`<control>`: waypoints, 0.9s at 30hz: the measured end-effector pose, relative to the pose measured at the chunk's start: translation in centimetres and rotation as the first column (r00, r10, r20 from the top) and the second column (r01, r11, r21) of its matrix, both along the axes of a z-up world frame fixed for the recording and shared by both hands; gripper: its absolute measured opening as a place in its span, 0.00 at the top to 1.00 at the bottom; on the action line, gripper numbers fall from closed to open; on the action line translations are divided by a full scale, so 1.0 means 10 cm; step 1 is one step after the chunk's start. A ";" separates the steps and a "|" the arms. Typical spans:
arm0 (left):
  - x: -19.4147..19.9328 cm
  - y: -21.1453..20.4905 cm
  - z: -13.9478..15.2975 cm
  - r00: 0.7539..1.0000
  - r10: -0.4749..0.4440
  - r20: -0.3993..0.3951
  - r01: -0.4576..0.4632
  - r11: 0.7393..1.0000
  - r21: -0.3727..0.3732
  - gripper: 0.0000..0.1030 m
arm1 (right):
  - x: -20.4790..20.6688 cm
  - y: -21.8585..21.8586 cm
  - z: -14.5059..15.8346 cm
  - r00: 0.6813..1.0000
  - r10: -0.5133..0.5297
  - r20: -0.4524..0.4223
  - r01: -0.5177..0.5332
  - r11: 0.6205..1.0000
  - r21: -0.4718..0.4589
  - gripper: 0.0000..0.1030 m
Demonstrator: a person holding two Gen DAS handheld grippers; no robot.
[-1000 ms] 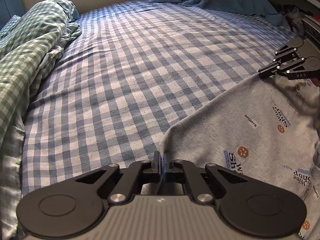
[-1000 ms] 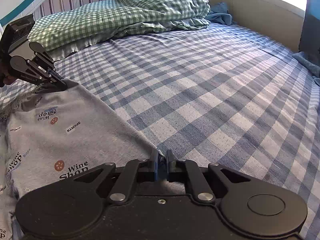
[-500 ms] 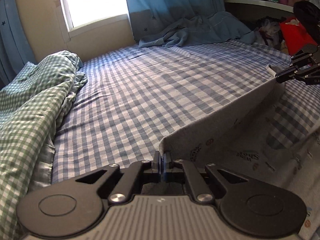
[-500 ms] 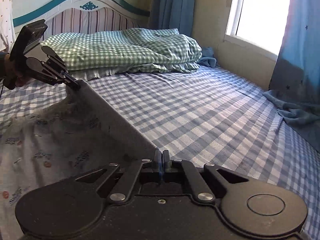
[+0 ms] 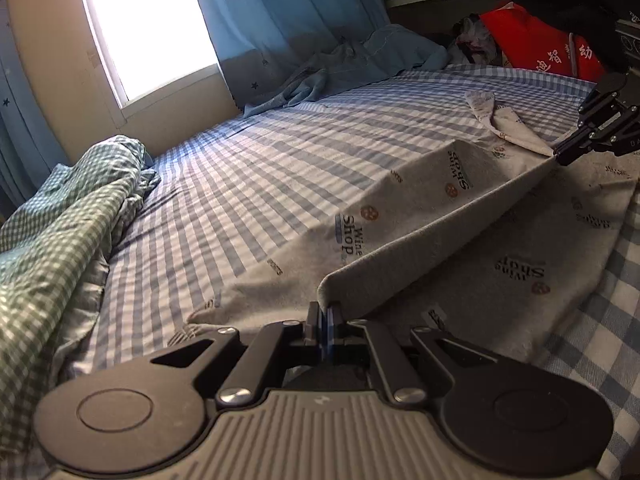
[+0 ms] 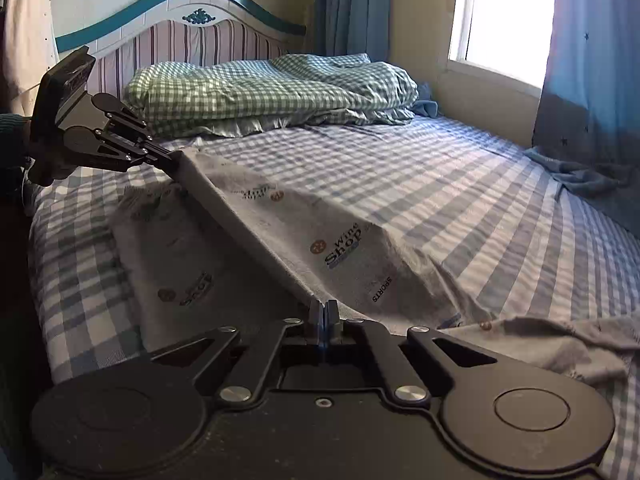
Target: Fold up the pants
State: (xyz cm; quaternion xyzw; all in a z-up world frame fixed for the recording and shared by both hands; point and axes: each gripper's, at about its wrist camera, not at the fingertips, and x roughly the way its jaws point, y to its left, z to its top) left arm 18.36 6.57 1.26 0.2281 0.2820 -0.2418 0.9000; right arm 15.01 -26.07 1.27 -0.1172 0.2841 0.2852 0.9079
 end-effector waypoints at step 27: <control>-0.65 0.11 -0.18 0.995 -0.073 0.073 0.067 0.994 0.087 0.99 | -0.35 0.36 -0.15 0.988 0.140 0.072 -0.114 0.951 -0.286 0.72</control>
